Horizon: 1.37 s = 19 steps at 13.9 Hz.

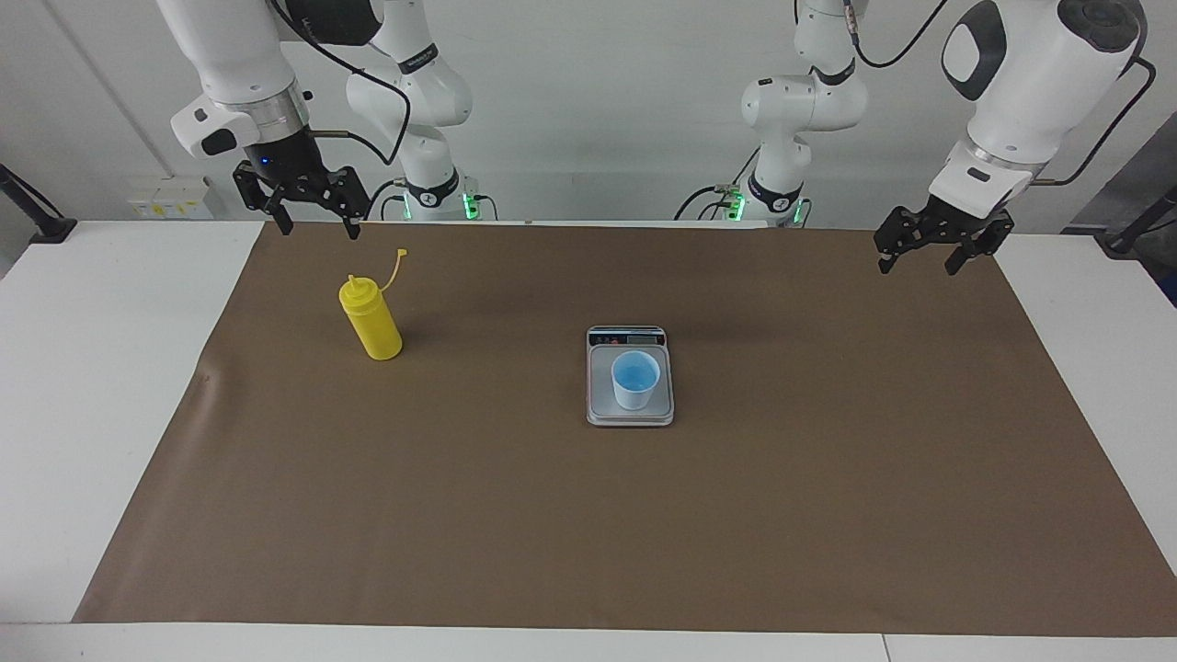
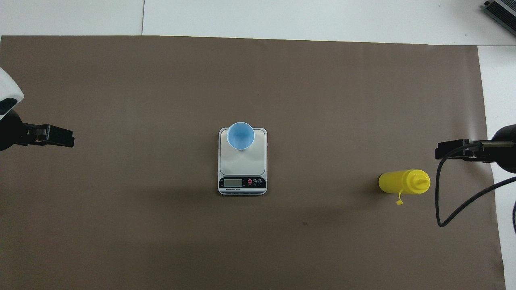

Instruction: Pour seasoning into cup on scale with both arms

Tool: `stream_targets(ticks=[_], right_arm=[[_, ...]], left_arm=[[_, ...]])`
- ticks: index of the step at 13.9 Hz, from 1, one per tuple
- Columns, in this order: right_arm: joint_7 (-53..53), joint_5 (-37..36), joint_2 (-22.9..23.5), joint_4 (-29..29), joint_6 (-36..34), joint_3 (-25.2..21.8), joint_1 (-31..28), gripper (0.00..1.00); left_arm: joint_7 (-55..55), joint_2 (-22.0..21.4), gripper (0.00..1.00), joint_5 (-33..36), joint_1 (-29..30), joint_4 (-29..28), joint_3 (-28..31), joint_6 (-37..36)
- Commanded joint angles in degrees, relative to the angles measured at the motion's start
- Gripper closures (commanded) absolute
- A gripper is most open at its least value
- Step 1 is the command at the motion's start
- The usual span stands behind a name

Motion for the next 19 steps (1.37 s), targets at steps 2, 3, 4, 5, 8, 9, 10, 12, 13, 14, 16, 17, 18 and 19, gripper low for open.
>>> stream_targets(ticks=[2,3,4,5,8,9,10,12,13,14,16,17,18,19], right_arm=[[0.8,-1.2,0.5,0.9,-0.9,0.2,-0.2,0.00],[1.0,-1.2,0.4,0.9,-1.0,0.2,-0.2,0.00],[1.0,-1.2,0.4,0.9,-1.0,0.2,-0.2,0.00],[0.6,-1.1,0.4,0.9,-0.9,0.2,-0.2,0.00],[0.6,-0.3,0.0,0.7,-1.6,0.1,-0.2,0.00],[0.5,-0.3,-0.2,0.7,-1.6,0.1,-0.4,0.00],[0.5,0.1,0.0,0.8,-0.9,0.1,-0.8,0.00],[0.8,0.7,0.5,1.7,0.4,0.1,-0.4,0.00],[1.1,0.6,1.3,3.1,0.0,0.1,-0.4,0.00],[1.1,0.5,3.1,6.4,-1.2,0.2,-0.3,0.00],[1.8,0.1,6.5,11.9,-4.7,0.3,-0.2,0.00],[3.3,-0.1,7.0,12.4,-4.7,0.9,-0.1,0.00],[4.8,-0.2,7.3,12.6,-4.7,1.7,-0.2,0.00],[5.8,-0.8,8.4,13.5,-5.0,2.1,-0.2,0.00]], left_arm=[[0.5,-0.8,0.00,0.3,0.5,0.2,-0.2,-1.2],[0.5,-0.8,0.00,0.3,0.5,0.2,-0.2,-1.2],[0.5,-0.8,0.00,0.3,0.5,0.2,-0.2,-1.2],[0.5,-0.8,0.00,0.3,0.5,0.2,-0.2,-1.2],[0.5,-0.8,0.00,0.3,0.5,0.2,-0.2,-1.2],[0.5,-0.8,0.00,0.3,0.5,0.2,-0.2,-1.2],[0.5,-0.8,0.00,0.3,0.5,0.2,-0.2,-1.2],[0.5,-0.8,0.00,0.3,0.5,0.2,-0.2,-1.2],[0.5,-0.8,0.00,0.3,0.5,0.2,-0.2,-1.2],[0.5,-0.8,0.00,0.3,0.5,0.2,-0.2,-1.2],[0.5,-0.8,0.00,0.3,0.5,0.2,-0.2,-1.2],[0.5,-0.8,0.00,0.3,0.5,0.2,-0.2,-1.2],[0.5,-0.8,0.00,0.3,0.5,0.2,-0.2,-1.2],[0.5,-0.8,0.00,0.3,0.5,0.2,-0.2,-1.2]])
